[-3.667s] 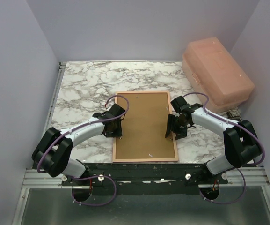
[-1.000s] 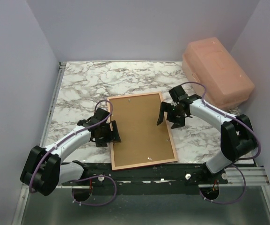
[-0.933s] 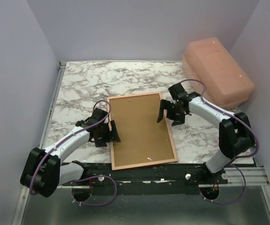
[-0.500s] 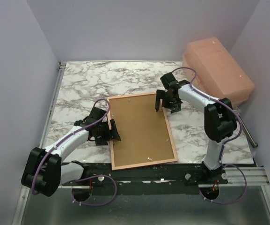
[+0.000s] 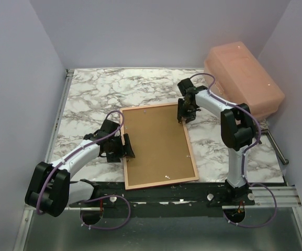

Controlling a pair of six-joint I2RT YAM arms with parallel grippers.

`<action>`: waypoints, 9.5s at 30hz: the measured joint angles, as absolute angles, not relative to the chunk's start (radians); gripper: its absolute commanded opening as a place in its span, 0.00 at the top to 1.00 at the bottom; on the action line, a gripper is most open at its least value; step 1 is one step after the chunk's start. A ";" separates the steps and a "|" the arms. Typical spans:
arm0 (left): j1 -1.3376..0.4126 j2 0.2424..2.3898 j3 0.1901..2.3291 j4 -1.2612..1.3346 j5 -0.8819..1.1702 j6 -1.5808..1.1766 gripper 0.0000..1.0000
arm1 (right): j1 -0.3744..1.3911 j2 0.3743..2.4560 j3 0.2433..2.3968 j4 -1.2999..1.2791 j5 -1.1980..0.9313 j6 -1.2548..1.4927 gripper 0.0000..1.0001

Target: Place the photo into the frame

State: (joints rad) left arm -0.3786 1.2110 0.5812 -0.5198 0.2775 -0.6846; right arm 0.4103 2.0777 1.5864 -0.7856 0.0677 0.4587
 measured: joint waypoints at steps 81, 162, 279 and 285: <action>-0.431 1.844 1.290 -0.669 0.105 -0.694 0.41 | 0.202 1.743 1.182 -0.740 -0.139 0.444 0.22; -0.456 1.477 0.830 -0.553 0.211 -0.696 0.22 | 0.201 1.574 0.911 -0.700 -0.242 0.491 0.12; -0.268 1.352 0.743 -0.701 0.093 -0.722 0.06 | 0.232 1.561 0.867 -0.638 -0.224 0.534 0.19; -0.266 1.324 0.690 -0.647 0.128 -0.714 0.09 | 0.226 1.607 0.903 -0.644 -0.295 0.521 0.19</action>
